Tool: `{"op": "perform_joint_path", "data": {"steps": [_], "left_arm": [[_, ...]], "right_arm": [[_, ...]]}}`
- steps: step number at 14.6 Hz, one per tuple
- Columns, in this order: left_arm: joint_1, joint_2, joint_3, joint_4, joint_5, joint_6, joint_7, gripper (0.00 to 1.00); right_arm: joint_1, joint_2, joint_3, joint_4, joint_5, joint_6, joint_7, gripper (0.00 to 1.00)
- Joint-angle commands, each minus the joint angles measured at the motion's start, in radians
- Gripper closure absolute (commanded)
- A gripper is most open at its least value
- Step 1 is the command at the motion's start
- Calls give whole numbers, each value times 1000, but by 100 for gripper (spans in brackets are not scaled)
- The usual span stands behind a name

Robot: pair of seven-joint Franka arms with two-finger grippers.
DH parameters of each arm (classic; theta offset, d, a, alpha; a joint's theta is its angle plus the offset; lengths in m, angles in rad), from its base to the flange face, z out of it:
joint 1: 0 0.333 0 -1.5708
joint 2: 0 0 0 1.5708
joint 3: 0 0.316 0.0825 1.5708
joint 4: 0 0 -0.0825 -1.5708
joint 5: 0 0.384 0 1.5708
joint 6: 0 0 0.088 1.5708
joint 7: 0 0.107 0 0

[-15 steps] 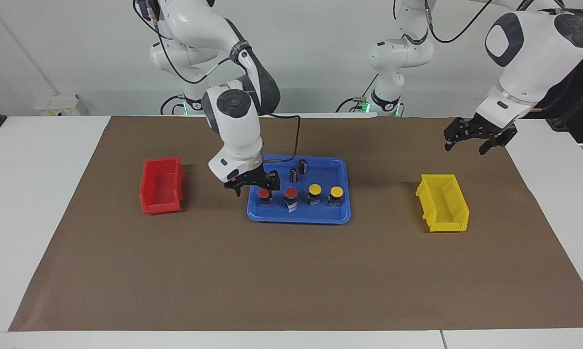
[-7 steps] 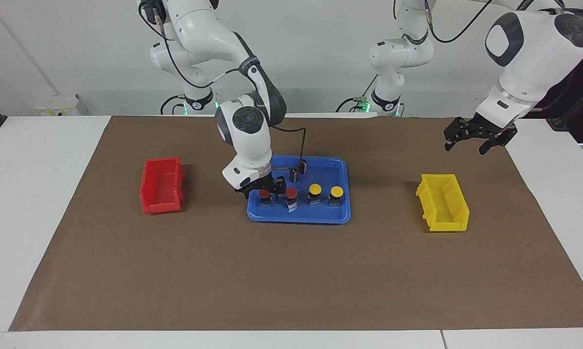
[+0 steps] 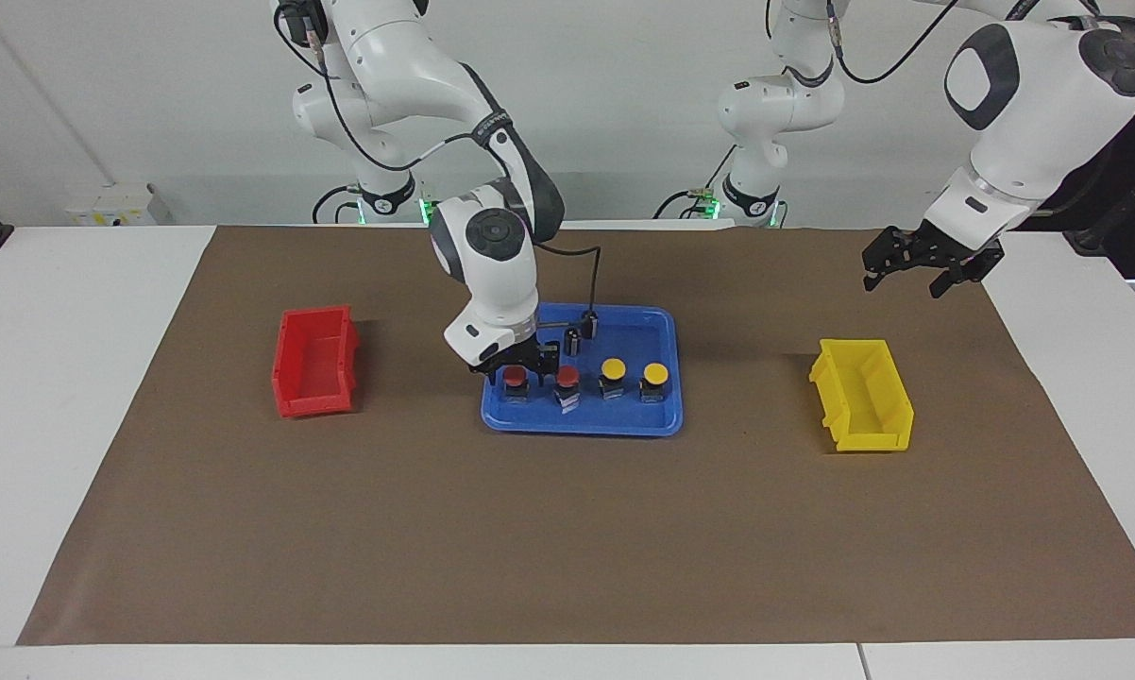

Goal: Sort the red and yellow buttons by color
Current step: 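Reach the right gripper to the tray and grasp a red button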

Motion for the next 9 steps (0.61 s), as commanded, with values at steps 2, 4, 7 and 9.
{"op": "perform_joint_path", "data": {"steps": [2, 4, 7, 9], "left_arm": [[-7, -31, 3, -13, 14, -9, -56, 0], [-4, -32, 0, -21, 13, -7, -198, 0], [-19, -46, -6, -43, 13, 3, -263, 0], [-38, -45, -7, -44, 13, 25, -306, 1]], "right_arm": [[-8, -28, 2, -43, -11, 25, -33, 66], [-16, -27, 2, -28, -7, 7, -33, 89], [-53, -44, -1, 75, 3, -102, -42, 90], [-123, -147, -1, 62, 8, -182, -139, 90]]}}
